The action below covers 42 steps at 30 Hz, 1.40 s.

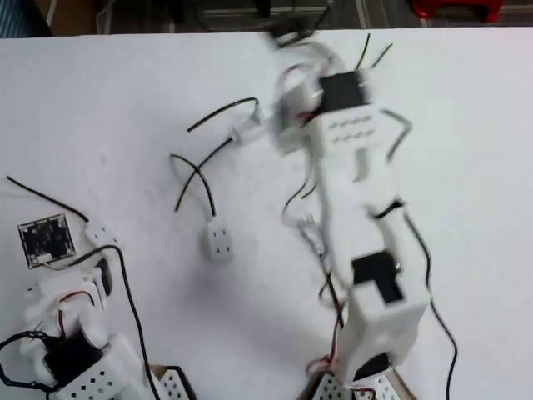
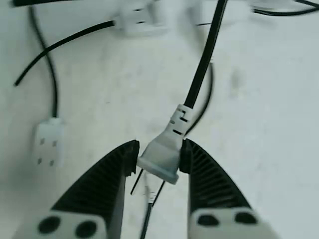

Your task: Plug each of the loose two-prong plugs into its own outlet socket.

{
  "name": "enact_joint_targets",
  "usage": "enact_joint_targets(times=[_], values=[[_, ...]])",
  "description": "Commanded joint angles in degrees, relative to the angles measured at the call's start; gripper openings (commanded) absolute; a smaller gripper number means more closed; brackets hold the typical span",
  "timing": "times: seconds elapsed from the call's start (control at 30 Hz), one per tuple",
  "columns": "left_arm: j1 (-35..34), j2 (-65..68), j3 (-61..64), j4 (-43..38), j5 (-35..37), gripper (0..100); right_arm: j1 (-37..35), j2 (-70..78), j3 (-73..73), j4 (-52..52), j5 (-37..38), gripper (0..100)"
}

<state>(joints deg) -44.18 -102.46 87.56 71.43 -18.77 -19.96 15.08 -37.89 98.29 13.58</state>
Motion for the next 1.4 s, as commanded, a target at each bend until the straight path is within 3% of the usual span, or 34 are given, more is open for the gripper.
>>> enact_joint_targets(times=[0.0, 0.27, 0.37, 0.53, 0.67, 0.77, 0.93, 1.17, 1.37], values=[[-4.26, -0.40, -0.70, -2.64, 0.62, 29, -15.43, -12.44, 8.88, -2.51, 0.62, 4.1], [-26.51, -0.40, 0.70, -8.79, 6.15, 29, -33.80, -14.29, 19.69, -10.95, 0.62, 4.1], [-30.37, -0.40, 3.87, -11.52, 5.98, 29, -38.55, -10.86, 22.68, -15.43, 0.62, 4.2], [-30.29, -0.40, 7.30, -13.71, 2.90, 29, -42.07, -2.24, 23.47, -20.53, 0.09, 5.3], [-30.29, -0.40, 7.12, -13.71, 2.90, 29, -42.24, 3.47, 23.47, -22.02, 0.00, 17.6], [-30.20, -0.40, 7.12, -13.71, 2.90, 29, -42.95, 4.09, 22.33, -21.76, 0.62, 24.5], [-28.97, -0.13, 3.52, -11.87, 2.99, 29, -42.95, -0.13, 15.91, -17.27, 0.62, 25.3], [-18.59, 0.04, -11.69, 2.55, 3.34, 29, -38.90, -11.03, 5.89, -6.37, 0.70, 25.4], [-5.85, 5.32, -14.07, 2.64, 4.92, 29, -24.40, -20.00, 3.60, -0.04, 3.08, 25.4]])
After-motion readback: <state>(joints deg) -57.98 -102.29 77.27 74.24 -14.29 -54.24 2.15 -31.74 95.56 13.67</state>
